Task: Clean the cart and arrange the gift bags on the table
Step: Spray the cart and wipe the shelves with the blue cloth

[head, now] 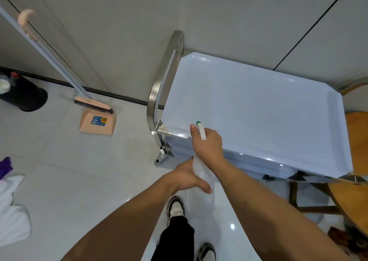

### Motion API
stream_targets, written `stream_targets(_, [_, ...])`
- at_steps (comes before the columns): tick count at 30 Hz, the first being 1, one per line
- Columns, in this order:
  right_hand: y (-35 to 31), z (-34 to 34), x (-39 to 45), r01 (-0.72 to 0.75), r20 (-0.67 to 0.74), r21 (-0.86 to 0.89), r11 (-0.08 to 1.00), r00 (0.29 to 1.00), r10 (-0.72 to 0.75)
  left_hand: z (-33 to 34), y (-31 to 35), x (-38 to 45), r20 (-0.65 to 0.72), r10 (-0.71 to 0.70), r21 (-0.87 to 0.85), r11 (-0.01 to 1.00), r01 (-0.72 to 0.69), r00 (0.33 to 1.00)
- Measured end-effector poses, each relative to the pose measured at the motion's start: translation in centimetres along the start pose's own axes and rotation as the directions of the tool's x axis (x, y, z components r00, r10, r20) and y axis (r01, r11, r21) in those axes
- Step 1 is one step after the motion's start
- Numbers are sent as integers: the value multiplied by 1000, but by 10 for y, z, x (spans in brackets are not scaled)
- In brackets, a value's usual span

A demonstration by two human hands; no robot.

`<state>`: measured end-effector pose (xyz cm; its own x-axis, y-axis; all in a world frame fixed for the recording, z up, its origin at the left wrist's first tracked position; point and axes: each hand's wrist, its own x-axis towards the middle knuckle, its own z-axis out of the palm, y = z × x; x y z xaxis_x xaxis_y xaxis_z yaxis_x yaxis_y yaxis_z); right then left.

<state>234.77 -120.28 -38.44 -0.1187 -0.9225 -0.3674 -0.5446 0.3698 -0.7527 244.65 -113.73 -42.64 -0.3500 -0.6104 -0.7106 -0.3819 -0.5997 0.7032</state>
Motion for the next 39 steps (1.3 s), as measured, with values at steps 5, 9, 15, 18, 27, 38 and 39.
stream_targets(5, [31,-15,-32,4,-69,37,999,998,-1,40,-10,-12,-21,-52,15,999,52,998])
stream_targets(9, [66,-45,-62,-10,-178,52,999,984,20,86,-9,-21,7,-39,89,995,38,999])
stream_targets(15, [119,-93,-112,28,-290,103,994,957,3,161,-12,-31,45,-4,154,988,-3,999])
stream_targets(18, [147,-108,-128,43,-333,127,991,943,2,191,-17,-33,36,-3,203,979,-4,999])
stream_targets(27, [204,-90,-120,-5,-266,217,976,962,64,214,-54,-4,84,-69,173,983,54,994])
stream_targets(38, [261,47,4,-18,-222,162,987,973,54,134,-143,129,27,-60,143,988,55,998])
stream_targets(39, [262,59,14,-12,-218,161,987,975,48,125,-150,138,21,-47,137,990,44,999])
